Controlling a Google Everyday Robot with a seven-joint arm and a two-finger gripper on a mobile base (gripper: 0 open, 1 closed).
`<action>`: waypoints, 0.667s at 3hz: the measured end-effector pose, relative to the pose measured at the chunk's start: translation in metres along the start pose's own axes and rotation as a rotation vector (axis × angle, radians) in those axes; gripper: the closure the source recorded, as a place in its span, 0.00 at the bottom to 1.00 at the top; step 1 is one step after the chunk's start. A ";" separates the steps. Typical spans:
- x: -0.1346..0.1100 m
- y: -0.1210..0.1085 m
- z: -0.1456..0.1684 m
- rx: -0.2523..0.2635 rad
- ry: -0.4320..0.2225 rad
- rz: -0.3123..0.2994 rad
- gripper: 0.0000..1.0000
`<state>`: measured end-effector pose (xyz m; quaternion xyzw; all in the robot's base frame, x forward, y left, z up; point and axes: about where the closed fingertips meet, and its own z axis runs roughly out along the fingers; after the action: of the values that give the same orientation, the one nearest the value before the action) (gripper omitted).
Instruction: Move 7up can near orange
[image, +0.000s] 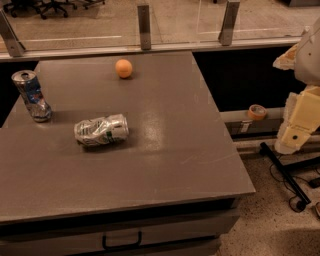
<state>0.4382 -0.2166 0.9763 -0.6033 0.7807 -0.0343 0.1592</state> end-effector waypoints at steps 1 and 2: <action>-0.001 0.000 -0.001 0.003 -0.004 0.001 0.00; -0.015 0.003 0.007 -0.012 -0.103 0.010 0.00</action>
Offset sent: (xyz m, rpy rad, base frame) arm 0.0113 0.0677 -0.0158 0.4595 -0.0391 0.0862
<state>0.4412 -0.2004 0.9721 -0.6012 0.7747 0.0020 0.1958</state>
